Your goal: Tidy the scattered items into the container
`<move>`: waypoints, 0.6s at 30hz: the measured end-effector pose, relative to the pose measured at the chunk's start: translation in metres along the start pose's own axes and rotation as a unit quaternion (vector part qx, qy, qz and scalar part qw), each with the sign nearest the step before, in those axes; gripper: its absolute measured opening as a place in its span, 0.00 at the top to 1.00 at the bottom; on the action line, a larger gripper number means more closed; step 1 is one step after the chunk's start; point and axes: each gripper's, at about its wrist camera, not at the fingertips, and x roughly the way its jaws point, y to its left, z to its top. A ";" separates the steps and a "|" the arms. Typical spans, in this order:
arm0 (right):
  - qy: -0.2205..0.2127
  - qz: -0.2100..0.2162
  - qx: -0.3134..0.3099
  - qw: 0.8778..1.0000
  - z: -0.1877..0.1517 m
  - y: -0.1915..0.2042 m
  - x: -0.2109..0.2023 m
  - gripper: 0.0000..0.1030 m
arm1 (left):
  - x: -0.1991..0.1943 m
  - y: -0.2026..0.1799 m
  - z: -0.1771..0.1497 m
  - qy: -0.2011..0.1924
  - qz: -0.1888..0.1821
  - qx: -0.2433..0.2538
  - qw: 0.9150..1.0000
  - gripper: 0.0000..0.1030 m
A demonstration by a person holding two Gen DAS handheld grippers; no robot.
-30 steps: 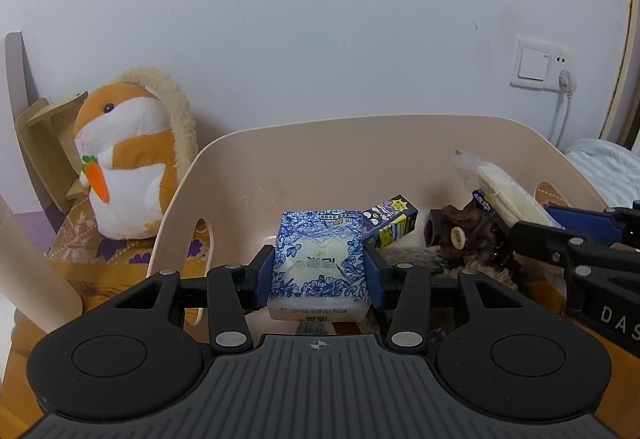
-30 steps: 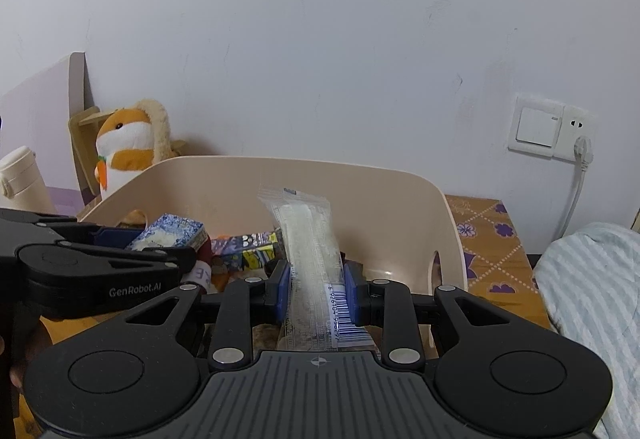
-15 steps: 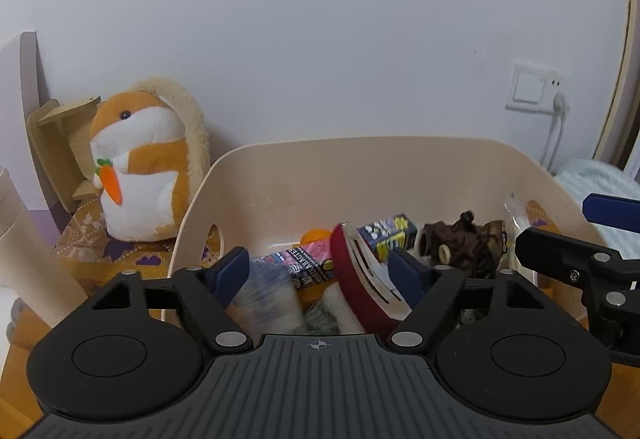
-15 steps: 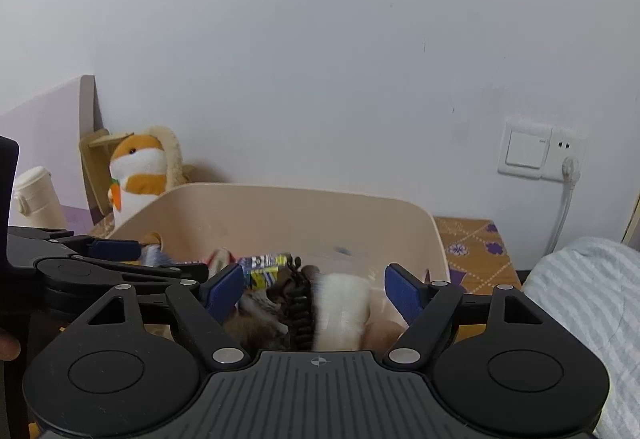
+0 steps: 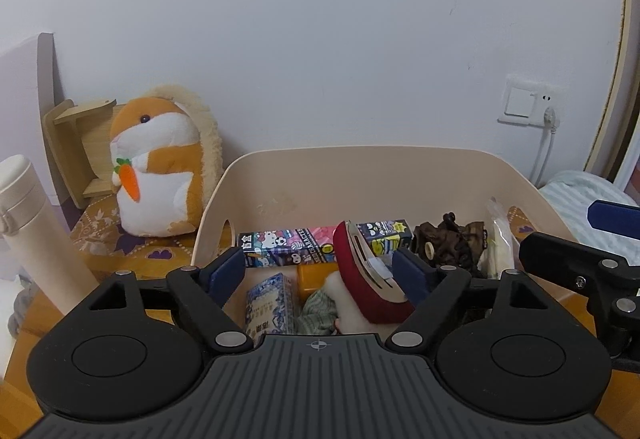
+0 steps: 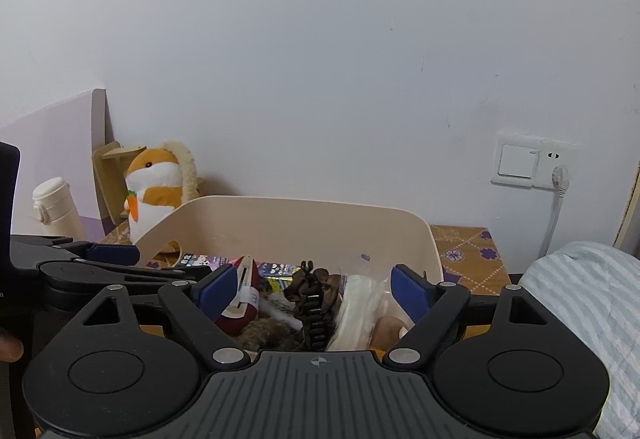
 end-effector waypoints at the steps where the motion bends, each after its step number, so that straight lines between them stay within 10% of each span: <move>1: -0.001 -0.001 0.000 1.000 -0.001 0.000 -0.002 0.17 | -0.003 0.000 -0.001 -0.001 0.000 0.000 1.000 0.20; 18: -0.050 -0.011 -0.001 0.999 -0.013 0.021 -0.068 0.09 | -0.069 -0.001 -0.023 -0.039 0.001 0.006 0.999 0.20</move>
